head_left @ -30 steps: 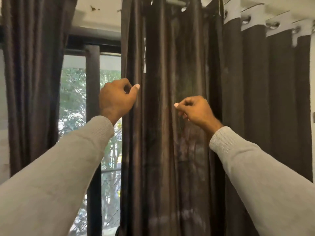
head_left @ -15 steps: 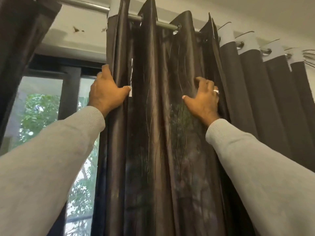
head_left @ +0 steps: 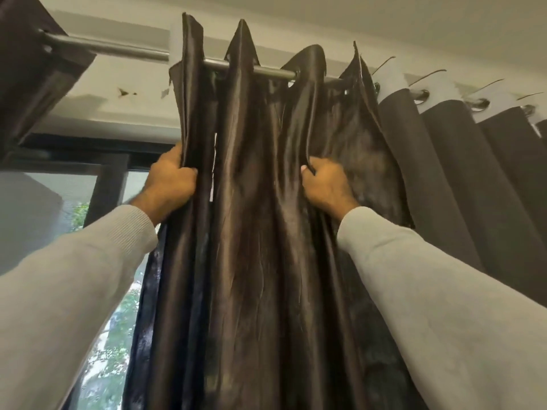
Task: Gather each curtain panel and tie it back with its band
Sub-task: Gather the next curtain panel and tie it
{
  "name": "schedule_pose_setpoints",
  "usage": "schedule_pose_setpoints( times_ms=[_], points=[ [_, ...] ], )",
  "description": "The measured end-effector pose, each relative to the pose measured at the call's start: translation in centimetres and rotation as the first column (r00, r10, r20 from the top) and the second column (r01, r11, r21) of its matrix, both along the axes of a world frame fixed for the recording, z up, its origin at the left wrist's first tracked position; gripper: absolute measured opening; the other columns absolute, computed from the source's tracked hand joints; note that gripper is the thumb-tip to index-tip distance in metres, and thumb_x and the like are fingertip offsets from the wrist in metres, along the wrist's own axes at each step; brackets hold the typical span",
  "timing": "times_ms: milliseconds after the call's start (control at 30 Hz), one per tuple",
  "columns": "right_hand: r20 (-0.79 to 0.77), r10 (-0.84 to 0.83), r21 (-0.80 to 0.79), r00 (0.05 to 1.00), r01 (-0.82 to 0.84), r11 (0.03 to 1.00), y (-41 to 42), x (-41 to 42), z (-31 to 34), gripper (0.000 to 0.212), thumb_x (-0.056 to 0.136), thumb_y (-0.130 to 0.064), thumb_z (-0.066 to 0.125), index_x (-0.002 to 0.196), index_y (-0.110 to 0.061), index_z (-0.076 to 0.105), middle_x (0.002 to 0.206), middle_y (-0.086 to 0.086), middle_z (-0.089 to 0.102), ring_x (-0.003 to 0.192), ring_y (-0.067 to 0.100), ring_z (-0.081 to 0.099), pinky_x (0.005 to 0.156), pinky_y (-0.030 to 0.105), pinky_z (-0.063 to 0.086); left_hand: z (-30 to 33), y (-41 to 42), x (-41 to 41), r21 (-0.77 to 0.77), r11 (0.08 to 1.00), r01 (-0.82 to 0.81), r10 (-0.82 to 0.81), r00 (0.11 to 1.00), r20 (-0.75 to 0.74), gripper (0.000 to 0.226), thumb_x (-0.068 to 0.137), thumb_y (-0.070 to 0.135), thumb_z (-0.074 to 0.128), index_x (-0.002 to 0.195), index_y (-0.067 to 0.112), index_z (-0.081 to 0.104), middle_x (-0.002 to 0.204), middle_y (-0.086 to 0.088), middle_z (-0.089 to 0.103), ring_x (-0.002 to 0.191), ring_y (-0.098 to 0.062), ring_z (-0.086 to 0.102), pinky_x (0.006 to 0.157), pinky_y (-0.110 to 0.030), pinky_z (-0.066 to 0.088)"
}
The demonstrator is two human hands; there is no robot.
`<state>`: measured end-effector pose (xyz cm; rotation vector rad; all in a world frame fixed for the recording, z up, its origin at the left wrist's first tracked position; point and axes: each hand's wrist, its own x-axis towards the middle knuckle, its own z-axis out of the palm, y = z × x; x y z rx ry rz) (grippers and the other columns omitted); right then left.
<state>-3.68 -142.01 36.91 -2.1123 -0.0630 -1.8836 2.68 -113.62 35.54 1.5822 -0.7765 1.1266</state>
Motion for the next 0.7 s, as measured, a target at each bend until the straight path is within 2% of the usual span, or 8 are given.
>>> schedule_pose_setpoints(
  times_ms=[133,267,333,433,533,600,667,700],
  points=[
    [-0.085,0.072,-0.107,0.994,-0.081,0.991,2.5,1.9,1.4,0.025,0.101,-0.036,0.049,0.086,-0.018,0.059,0.108,0.019,0.072,0.101,0.043,0.067,0.087,0.042,0.054,1.2,-0.7,2.2,-0.043,0.999,0.022,-0.022,1.0,-0.006,0.054,0.083,0.027,0.056,0.136,0.029,0.069,0.128,-0.007,0.075,0.119,-0.036,0.068,0.11,-0.058,0.054],
    [-0.238,0.187,-0.196,0.953,-0.236,0.952,5.9,1.8,1.9,0.027,0.104,-0.031,0.048,0.114,-0.021,0.072,0.116,0.014,0.073,0.11,0.037,0.068,0.1,0.046,0.055,0.6,-1.6,0.6,-0.054,0.996,0.069,-0.07,0.997,-0.015,0.036,0.099,0.013,0.058,0.131,0.026,0.071,0.115,-0.004,0.076,0.112,-0.034,0.07,0.105,-0.055,0.056],
    [-0.262,0.295,-0.198,0.919,-0.35,0.916,6.5,1.0,1.9,0.027,0.109,-0.035,0.049,0.104,-0.021,0.072,0.106,0.009,0.073,0.104,0.03,0.068,0.1,0.048,0.055,0.6,-1.1,0.7,-0.069,0.99,0.12,-0.122,0.992,-0.03,0.033,0.105,0.01,0.057,0.129,0.026,0.071,0.106,0.001,0.076,0.105,-0.029,0.072,0.1,-0.051,0.058],
    [0.098,0.332,-0.265,0.938,-0.297,0.918,5.4,-1.0,1.7,0.045,0.11,-0.048,0.046,0.084,-0.018,0.066,0.085,0.003,0.07,0.086,0.026,0.066,0.085,0.047,0.056,1.0,0.3,1.3,-0.128,0.973,0.19,-0.195,0.98,-0.03,0.026,0.104,0.01,0.06,0.112,0.028,0.077,0.097,0.001,0.079,0.092,-0.024,0.075,0.094,-0.047,0.061],
    [0.559,0.026,-0.297,0.829,0.171,0.94,2.9,-2.7,2.2,0.028,0.105,-0.036,0.048,0.101,-0.016,0.067,0.108,0.008,0.067,0.1,0.032,0.061,0.087,0.047,0.049,0.8,1.6,1.4,-0.158,0.954,0.253,-0.256,0.967,0.001,0.017,0.105,0.021,0.067,0.12,0.021,0.076,0.096,0.0,0.081,0.087,-0.02,0.08,0.088,-0.042,0.063],
    [0.628,-0.195,-0.157,0.754,0.368,0.917,1.2,-3.2,3.0,0.032,0.095,-0.034,0.055,0.121,-0.019,0.065,0.131,0.01,0.06,0.119,0.035,0.056,0.098,0.046,0.042,0.4,2.2,1.6,-0.158,0.94,0.302,-0.303,0.953,0.019,0.025,0.105,0.028,0.068,0.128,0.018,0.074,0.104,-0.003,0.082,0.091,-0.02,0.081,0.085,-0.039,0.065],
    [0.532,-0.235,-0.027,0.814,0.294,0.956,0.4,-3.3,3.4,0.06,0.09,-0.042,0.058,0.147,-0.021,0.051,0.152,0.011,0.049,0.138,0.036,0.047,0.111,0.05,0.04,-0.3,2.5,1.6,-0.146,0.936,0.322,-0.32,0.947,0.037,0.027,0.106,0.027,0.068,0.131,0.018,0.072,0.106,-0.003,0.082,0.09,-0.017,0.081,0.078,-0.031,0.064],
    [0.456,-0.155,0.035,0.876,0.156,0.987,0.3,-3.3,3.5,0.071,0.092,-0.047,0.058,0.156,-0.021,0.042,0.158,0.012,0.044,0.143,0.036,0.044,0.117,0.051,0.038,-0.6,2.5,1.8,-0.144,0.934,0.327,-0.326,0.945,0.036,0.027,0.106,0.024,0.068,0.131,0.019,0.072,0.106,-0.003,0.082,0.089,-0.016,0.081,0.075,-0.029,0.064]
  ],
)
